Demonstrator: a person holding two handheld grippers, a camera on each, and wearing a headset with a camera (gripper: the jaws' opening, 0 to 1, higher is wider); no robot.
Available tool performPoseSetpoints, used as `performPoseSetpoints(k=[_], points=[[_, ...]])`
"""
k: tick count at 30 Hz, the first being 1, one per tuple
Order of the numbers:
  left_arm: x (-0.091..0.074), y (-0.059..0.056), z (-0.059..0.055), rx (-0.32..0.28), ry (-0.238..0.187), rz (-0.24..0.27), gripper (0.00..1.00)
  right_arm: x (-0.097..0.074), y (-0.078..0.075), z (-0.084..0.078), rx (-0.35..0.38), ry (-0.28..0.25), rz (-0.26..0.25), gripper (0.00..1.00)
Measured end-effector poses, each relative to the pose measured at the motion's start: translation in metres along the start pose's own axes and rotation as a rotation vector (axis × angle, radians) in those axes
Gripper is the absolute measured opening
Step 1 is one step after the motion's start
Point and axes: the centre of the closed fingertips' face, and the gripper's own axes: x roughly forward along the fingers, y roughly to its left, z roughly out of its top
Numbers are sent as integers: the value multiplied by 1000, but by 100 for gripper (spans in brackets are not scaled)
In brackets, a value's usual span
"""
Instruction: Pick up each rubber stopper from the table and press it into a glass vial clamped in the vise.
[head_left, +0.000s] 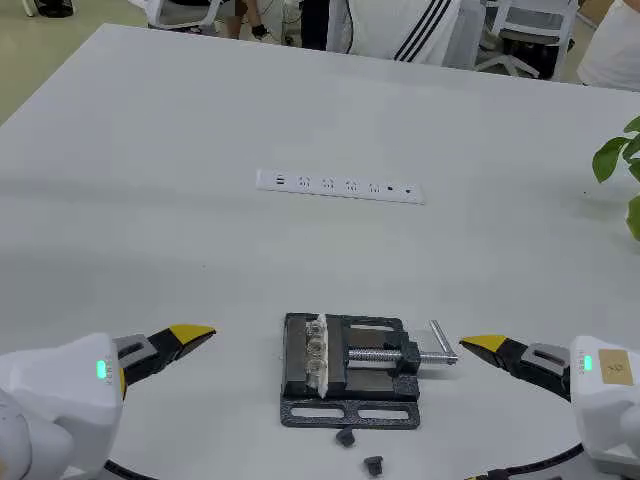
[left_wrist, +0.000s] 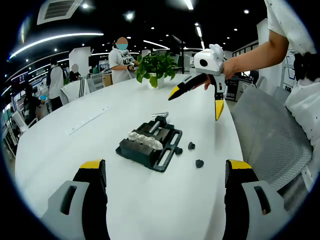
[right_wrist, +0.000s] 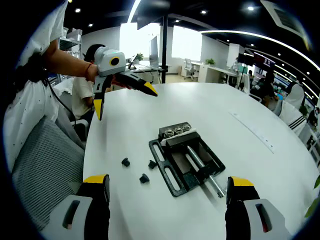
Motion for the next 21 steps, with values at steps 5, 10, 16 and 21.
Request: performPoseSetpoints(k=[5,10,16,21], points=[[0,-1,0,1,1,0,99,-1,0,-2,1,0,-1,97],[-1,-1,-1,-1,0,2,99,-2,-1,-3,4,0,-1,97],[-1,-1,-1,-1,1,3,99,-2,0,-1,3,0,-4,97],[-1,-1,0,1,0,1,99,-2,2,0,6,0,-5,96]])
